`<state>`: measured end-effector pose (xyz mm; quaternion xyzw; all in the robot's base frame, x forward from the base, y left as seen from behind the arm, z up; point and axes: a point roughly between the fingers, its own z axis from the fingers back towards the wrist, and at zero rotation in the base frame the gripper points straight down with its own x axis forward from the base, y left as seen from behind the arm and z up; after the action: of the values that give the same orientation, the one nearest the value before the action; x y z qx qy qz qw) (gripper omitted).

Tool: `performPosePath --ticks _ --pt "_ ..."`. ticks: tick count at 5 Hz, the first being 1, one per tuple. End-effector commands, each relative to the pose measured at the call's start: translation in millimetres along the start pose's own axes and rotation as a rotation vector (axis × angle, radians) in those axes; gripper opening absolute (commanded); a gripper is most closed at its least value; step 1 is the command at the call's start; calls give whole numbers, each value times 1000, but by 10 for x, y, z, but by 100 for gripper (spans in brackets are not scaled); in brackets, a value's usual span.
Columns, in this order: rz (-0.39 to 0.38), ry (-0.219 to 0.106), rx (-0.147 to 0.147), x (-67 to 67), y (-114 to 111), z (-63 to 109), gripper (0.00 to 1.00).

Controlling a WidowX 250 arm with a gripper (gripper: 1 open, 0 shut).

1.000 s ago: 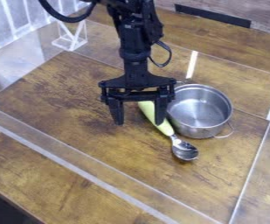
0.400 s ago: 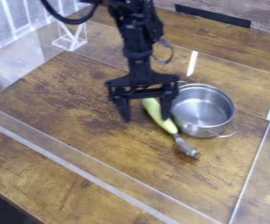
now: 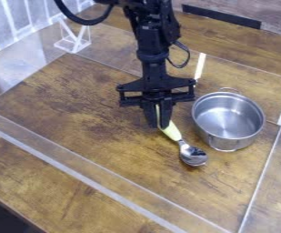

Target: Move the green spoon to the left

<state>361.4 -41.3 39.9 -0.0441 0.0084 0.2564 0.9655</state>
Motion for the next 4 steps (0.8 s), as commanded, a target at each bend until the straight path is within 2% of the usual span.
performPosePath --ticks 1,3,4 --pt "17 -49 7 13 -11 220 0" --pt "11 -88 56 -55 -120 512 0" --pt "8 -113 64 -12 -195 666 0"
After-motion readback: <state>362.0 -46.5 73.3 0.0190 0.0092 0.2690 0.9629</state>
